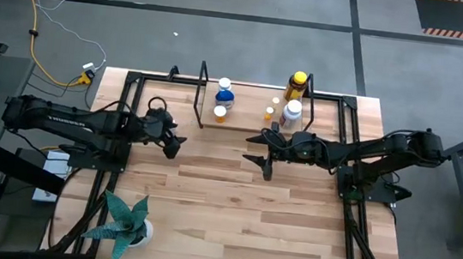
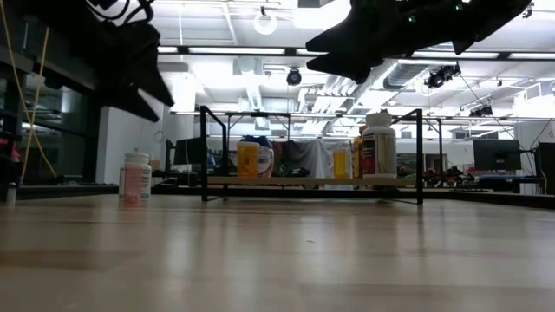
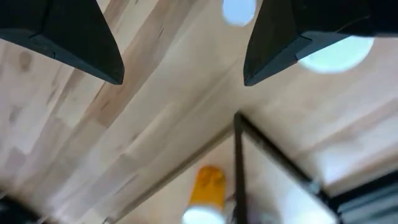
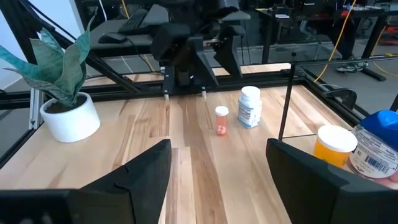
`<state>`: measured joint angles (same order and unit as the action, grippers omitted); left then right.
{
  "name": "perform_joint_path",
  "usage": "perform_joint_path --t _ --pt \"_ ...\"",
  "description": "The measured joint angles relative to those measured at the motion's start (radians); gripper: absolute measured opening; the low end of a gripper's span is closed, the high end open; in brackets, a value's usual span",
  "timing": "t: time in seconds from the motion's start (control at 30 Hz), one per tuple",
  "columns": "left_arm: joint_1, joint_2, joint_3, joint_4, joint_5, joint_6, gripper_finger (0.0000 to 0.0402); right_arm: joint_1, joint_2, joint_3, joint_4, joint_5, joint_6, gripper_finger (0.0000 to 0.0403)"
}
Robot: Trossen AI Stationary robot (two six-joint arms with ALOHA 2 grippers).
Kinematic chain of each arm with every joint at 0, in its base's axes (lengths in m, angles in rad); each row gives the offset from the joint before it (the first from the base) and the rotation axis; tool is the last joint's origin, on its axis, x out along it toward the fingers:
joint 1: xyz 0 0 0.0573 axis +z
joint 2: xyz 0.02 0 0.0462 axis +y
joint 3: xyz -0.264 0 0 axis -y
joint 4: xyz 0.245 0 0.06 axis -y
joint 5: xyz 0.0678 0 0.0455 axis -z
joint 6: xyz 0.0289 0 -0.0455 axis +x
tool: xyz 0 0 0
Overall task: Pick and place medicine bottles onto shelf by color
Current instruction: Put the small pink pill bottle on the shelf
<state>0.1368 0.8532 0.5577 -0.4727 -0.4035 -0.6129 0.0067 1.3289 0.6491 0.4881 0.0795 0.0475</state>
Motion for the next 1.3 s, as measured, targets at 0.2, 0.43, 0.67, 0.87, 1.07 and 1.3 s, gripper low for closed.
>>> perform_joint_path --t 0.2,0.43,0.67,0.87,1.07,1.3 --pt "0.002 0.007 0.0 -0.094 -0.009 -0.1 0.0321 0.0 0.0 0.0 0.0 0.0 0.006 0.0255" --pt "0.015 0.11 0.0 -0.203 0.0 -0.196 0.0321 0.0 0.0 0.0 0.0 0.0 0.005 0.0255" --pt "0.087 0.252 0.0 -0.162 0.118 -0.155 0.0321 0.0 0.0 0.0 0.002 0.0 0.005 0.0255" --pt "0.14 0.319 0.0 -0.159 0.182 -0.153 0.0321 0.0 0.0 0.0 0.002 0.0 0.005 0.0255" --pt "0.152 0.342 0.0 -0.122 0.186 -0.122 0.0321 0.0 0.0 0.0 0.002 0.0 0.001 0.0255" --pt "0.152 0.341 0.0 -0.085 0.179 -0.109 0.0309 0.0 0.0 0.0 0.002 0.0 -0.002 0.0255"
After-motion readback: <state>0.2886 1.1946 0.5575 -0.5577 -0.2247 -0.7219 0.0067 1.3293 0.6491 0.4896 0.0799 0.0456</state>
